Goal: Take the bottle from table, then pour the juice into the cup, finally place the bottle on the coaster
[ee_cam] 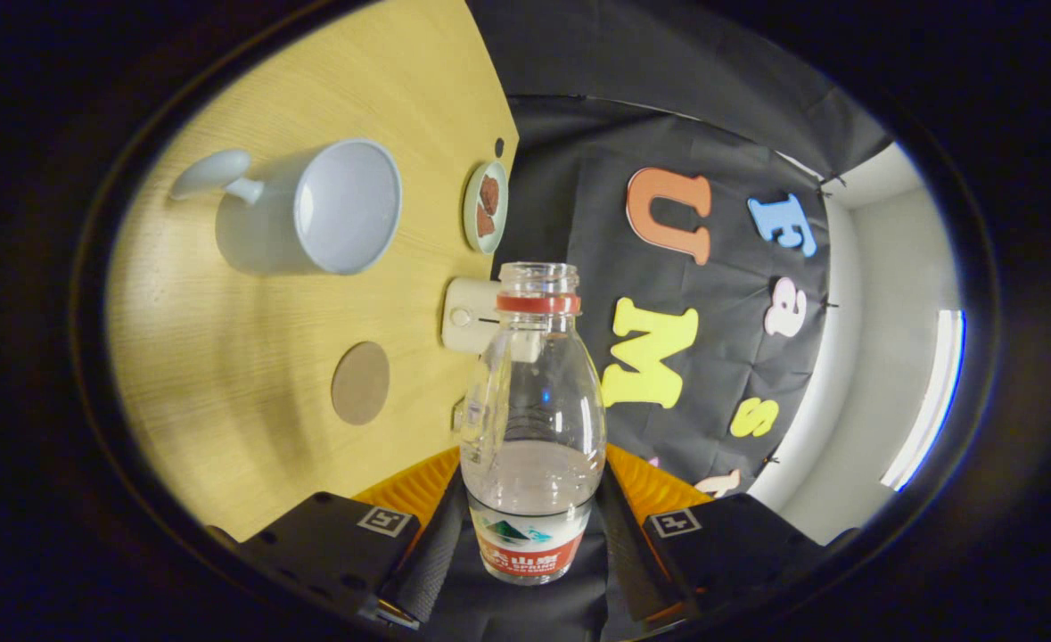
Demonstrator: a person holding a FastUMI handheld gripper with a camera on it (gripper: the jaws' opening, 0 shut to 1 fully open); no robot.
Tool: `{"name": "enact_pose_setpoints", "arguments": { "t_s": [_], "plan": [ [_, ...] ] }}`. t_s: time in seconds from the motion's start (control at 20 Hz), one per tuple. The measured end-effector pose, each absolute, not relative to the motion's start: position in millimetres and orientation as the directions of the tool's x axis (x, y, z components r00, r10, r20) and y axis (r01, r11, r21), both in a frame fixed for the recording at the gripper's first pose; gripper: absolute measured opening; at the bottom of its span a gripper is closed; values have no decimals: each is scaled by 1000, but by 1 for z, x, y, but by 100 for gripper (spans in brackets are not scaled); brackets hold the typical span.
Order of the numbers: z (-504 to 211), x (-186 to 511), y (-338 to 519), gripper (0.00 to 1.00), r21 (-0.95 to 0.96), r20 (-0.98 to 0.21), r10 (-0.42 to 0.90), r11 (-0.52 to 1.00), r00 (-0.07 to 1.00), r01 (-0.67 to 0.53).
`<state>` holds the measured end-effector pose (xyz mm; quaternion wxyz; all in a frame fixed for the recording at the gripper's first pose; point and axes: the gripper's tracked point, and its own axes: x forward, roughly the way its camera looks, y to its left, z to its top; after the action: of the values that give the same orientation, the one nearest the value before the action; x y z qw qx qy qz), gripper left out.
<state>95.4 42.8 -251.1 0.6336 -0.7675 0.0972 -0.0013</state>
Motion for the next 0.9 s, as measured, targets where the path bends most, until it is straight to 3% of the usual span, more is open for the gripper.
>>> {"name": "enact_pose_setpoints", "arguments": {
  "t_s": [0.9],
  "plan": [
    [-246, 97, 40, 82, -963, -97, -169, -232, 981, -136]
  ]
}}
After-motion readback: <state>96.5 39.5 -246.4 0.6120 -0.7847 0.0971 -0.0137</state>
